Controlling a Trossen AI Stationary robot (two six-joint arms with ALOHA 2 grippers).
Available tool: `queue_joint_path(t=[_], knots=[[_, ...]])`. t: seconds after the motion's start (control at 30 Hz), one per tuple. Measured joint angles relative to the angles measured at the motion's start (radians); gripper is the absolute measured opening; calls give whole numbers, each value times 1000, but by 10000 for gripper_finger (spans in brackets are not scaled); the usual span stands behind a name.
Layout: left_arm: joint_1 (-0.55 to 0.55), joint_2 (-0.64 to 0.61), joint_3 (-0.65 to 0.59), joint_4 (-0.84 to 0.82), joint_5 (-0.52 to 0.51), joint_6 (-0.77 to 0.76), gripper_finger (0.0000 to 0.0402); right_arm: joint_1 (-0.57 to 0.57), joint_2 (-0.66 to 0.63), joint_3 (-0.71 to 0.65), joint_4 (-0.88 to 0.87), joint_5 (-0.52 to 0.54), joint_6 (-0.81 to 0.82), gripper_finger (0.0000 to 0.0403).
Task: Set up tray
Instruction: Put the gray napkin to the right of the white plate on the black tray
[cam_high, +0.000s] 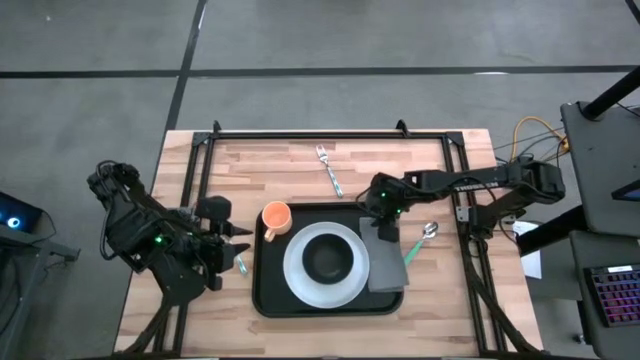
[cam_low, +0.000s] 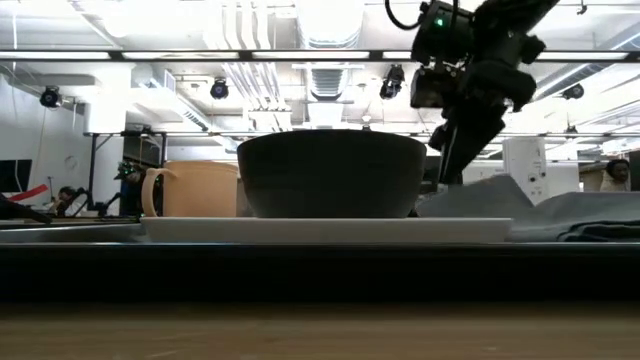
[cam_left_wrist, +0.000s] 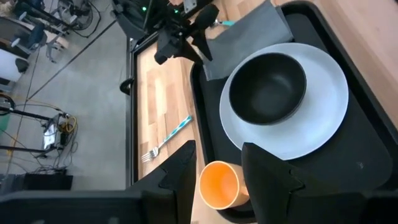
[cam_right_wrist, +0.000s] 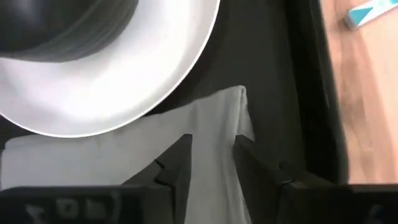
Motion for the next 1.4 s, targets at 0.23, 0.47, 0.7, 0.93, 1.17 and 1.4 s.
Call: queue_joint_path(t=[0.23,0.47,0.7,0.93,1.17,1.4], knots=[[0,-1,34,17,0,-1,110,12,-25,110,-151,26,151,135],[-1,-1,33,23,0,-19,110,182,-28,12,-47,70,409,136],[-1,-2,44,37,0,-32,110,323,-18,-7,-21,159,544,93],[-1,-2,44,38,0,-34,110,384,50,-9,24,198,590,31],[-1,-1,44,38,0,-34,110,402,139,-10,121,189,594,9],[-1,-1,44,38,0,-34,110,408,163,-10,108,168,607,8]])
